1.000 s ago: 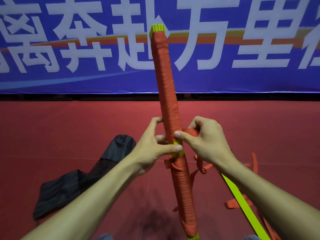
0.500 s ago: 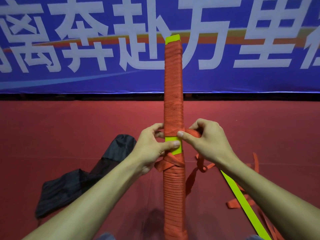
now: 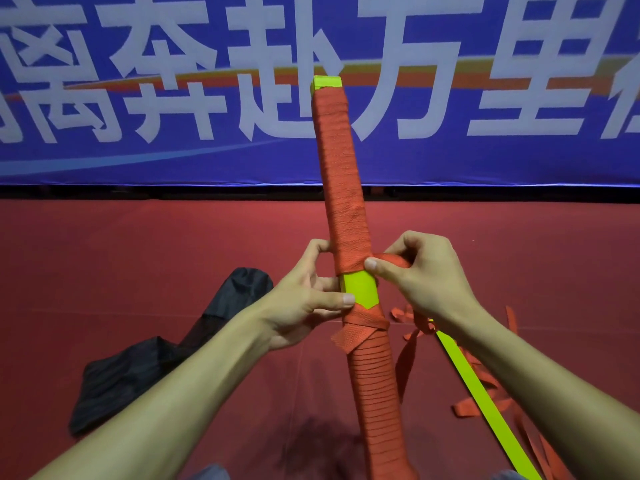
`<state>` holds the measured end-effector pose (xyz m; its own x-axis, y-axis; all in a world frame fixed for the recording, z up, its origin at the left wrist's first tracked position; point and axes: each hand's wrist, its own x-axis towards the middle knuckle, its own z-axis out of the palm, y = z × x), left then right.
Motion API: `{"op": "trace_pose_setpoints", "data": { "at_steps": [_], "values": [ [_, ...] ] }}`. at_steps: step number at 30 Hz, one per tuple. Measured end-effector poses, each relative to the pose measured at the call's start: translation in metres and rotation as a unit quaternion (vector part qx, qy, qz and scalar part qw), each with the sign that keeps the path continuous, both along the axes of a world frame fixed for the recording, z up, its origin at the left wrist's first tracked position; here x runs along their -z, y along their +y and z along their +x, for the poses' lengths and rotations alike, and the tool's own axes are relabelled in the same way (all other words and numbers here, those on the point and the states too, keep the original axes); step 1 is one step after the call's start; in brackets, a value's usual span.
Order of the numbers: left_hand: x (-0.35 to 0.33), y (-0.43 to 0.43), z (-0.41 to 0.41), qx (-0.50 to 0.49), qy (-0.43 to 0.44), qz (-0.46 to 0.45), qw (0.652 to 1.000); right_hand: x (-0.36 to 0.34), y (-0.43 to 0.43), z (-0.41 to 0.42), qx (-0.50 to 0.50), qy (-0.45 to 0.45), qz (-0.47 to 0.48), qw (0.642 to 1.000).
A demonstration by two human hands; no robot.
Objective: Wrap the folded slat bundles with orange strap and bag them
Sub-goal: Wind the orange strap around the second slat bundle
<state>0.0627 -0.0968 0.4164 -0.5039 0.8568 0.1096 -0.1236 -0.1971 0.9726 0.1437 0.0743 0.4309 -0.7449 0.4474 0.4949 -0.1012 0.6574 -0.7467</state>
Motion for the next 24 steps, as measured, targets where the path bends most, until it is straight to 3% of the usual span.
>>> {"op": "trace_pose_setpoints", "data": {
  "at_steps": [14, 24],
  "values": [
    [0.004, 0.01, 0.007, -0.104, 0.029, 0.003, 0.994, -0.002, 0.0, 0.005, 0.075, -0.02, 0.032, 0.996],
    [0.006, 0.017, 0.011, -0.234, 0.085, -0.016, 0.968, 0.0, -0.012, 0.0, -0.014, 0.025, 0.008, 1.0]
  ]
}}
